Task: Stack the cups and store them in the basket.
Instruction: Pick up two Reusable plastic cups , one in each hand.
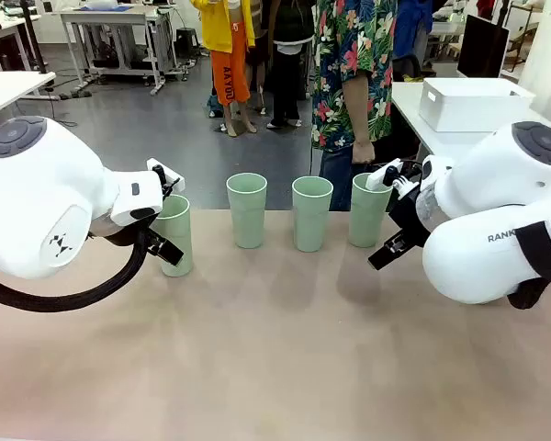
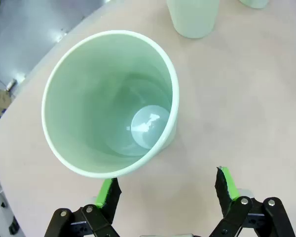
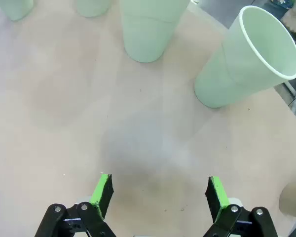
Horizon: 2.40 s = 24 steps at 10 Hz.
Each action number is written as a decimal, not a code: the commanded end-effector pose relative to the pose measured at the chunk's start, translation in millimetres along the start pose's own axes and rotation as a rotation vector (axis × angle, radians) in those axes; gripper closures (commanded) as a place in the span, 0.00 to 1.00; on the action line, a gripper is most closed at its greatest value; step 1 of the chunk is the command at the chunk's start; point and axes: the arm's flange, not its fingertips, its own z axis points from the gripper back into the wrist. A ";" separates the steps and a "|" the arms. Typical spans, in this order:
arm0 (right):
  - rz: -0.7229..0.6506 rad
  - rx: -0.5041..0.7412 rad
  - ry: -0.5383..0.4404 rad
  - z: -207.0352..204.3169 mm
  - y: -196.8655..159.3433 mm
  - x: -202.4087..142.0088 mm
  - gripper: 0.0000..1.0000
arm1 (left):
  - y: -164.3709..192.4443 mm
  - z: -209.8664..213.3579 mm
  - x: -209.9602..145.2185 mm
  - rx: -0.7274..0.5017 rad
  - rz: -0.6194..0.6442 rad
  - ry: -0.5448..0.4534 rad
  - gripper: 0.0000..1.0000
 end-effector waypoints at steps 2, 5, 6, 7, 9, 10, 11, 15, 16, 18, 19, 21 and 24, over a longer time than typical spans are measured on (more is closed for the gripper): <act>0.000 0.000 0.000 0.1 0.0 0.0 0.00 | 0.0 0.1 0.0 0.000 0.000 0.000 0.00; 0.000 0.000 0.000 0.1 0.0 0.0 0.00 | 0.0 0.1 0.0 0.000 0.000 0.000 0.00; 0.000 0.000 0.000 0.1 0.0 0.0 0.00 | 0.0 0.1 0.0 0.000 0.000 0.000 0.00; 0.000 0.000 0.000 0.1 0.0 0.0 0.00 | 0.0 0.1 0.0 0.000 0.000 0.000 0.00; 0.000 0.000 0.000 0.1 0.0 0.0 0.00 | 0.0 0.1 0.0 0.000 0.000 0.000 0.00; 0.001 0.000 0.000 0.0 0.1 0.0 0.00 | 0.0 0.0 0.0 0.000 0.000 0.000 0.00; 0.000 -0.013 -0.029 11.6 -8.3 17.0 0.00 | 7.6 18.3 12.0 -0.028 -0.004 -0.034 0.00; -0.049 0.089 -0.082 71.8 -72.6 66.1 0.00 | 49.0 90.5 56.5 -0.113 -0.005 -0.048 0.00; -0.024 0.143 -0.105 85.9 -100.6 72.7 0.00 | 67.6 108.2 66.0 -0.175 -0.049 -0.052 0.00; 0.067 0.261 -0.197 112.4 -167.2 71.6 0.00 | 109.0 139.0 78.4 -0.309 -0.147 -0.085 0.00; 0.100 0.304 -0.256 127.3 -202.2 57.0 0.00 | 133.6 154.2 77.0 -0.366 -0.206 -0.134 0.00; 0.094 0.378 -0.360 145.7 -246.5 16.2 0.00 | 173.5 176.3 62.4 -0.437 -0.260 -0.203 0.00; 0.100 0.433 -0.510 158.3 -270.2 -30.8 0.00 | 201.3 192.3 29.3 -0.472 -0.373 -0.284 0.00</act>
